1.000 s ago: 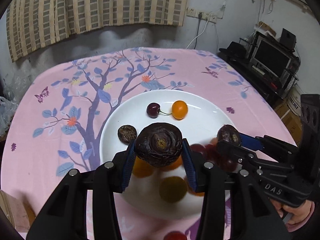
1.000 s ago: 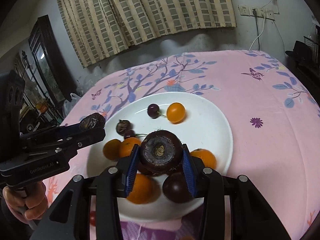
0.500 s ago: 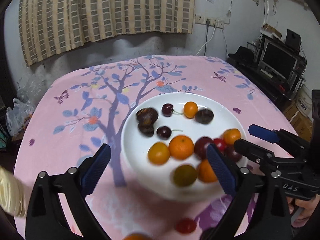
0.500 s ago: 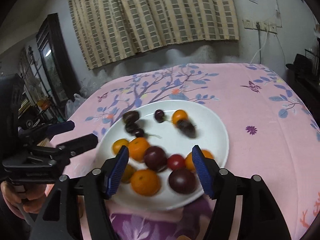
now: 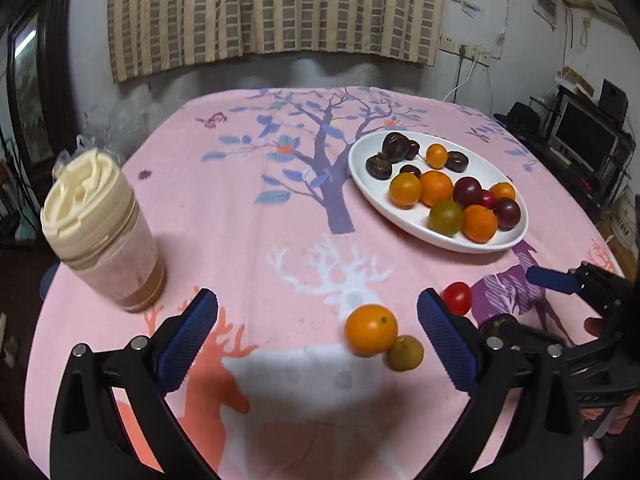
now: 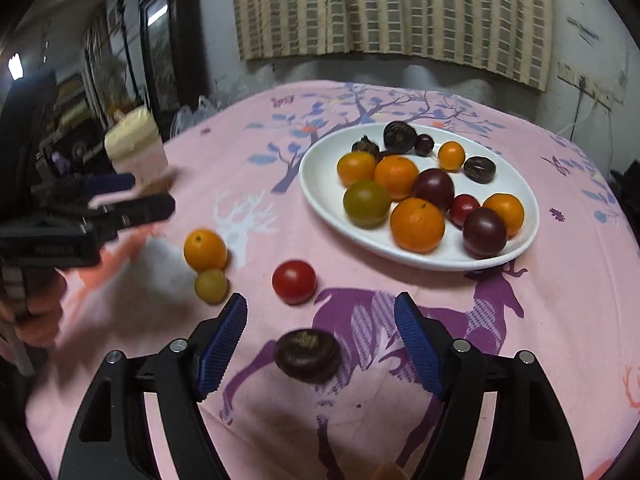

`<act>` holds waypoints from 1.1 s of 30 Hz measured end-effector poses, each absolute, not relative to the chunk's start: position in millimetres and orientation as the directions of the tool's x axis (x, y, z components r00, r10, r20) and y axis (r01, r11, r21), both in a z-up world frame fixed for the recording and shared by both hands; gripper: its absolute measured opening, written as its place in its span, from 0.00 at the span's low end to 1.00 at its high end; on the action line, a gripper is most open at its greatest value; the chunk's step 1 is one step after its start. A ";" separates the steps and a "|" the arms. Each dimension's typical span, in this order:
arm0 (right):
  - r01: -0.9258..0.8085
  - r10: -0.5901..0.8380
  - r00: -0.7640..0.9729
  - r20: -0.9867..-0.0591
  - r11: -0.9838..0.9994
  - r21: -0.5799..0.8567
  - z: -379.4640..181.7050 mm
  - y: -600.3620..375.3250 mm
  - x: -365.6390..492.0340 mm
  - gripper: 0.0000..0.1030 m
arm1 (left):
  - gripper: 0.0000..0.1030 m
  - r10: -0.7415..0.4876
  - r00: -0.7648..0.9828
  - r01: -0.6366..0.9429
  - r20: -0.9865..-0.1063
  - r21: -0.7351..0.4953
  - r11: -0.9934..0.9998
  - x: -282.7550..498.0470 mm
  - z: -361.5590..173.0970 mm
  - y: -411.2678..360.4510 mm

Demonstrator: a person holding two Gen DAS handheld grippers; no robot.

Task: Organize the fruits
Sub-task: 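Grasp last dark purple tomato with right tool while left grasps small yellow-green fruit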

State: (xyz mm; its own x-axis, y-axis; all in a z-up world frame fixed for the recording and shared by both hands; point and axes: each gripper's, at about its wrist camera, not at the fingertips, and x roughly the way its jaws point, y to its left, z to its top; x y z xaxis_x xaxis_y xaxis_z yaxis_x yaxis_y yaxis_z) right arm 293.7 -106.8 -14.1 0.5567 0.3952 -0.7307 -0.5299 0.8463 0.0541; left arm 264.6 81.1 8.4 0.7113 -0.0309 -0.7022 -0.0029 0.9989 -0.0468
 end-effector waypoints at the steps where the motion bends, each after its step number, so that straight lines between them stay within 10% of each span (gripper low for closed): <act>1: -0.533 0.385 0.551 -0.740 0.845 0.043 -16.6 -103.9 292.0 0.74 | 0.95 -0.027 0.715 -0.017 -0.699 -0.056 0.998 263.1 9.1 85.9; 10: -0.553 0.353 0.505 -0.788 0.833 0.019 -30.4 -96.5 288.6 0.60 | 0.95 -0.026 0.711 -0.076 -0.703 -0.114 0.991 260.0 13.4 104.6; 14: -0.556 0.336 0.496 -0.800 0.831 0.004 -33.9 -94.7 287.9 0.39 | 0.95 -0.005 0.712 -0.089 -0.702 -0.096 0.991 260.7 12.5 105.7; 26: -0.441 0.368 0.545 -0.754 0.890 0.116 -15.3 -129.3 298.3 0.39 | 0.94 -0.156 0.637 0.053 -0.755 -0.159 0.986 253.0 -8.9 67.9; 31: -0.417 0.371 0.544 -0.753 0.898 0.141 -15.0 -136.4 301.2 0.39 | 0.43 -0.244 0.528 0.138 -0.813 -0.201 0.970 254.6 -34.1 40.8; 33: -0.421 0.375 0.543 -0.751 0.896 0.142 -15.0 -135.5 300.4 0.39 | 0.42 -0.234 0.516 0.139 -0.824 -0.189 0.972 255.7 -41.1 34.8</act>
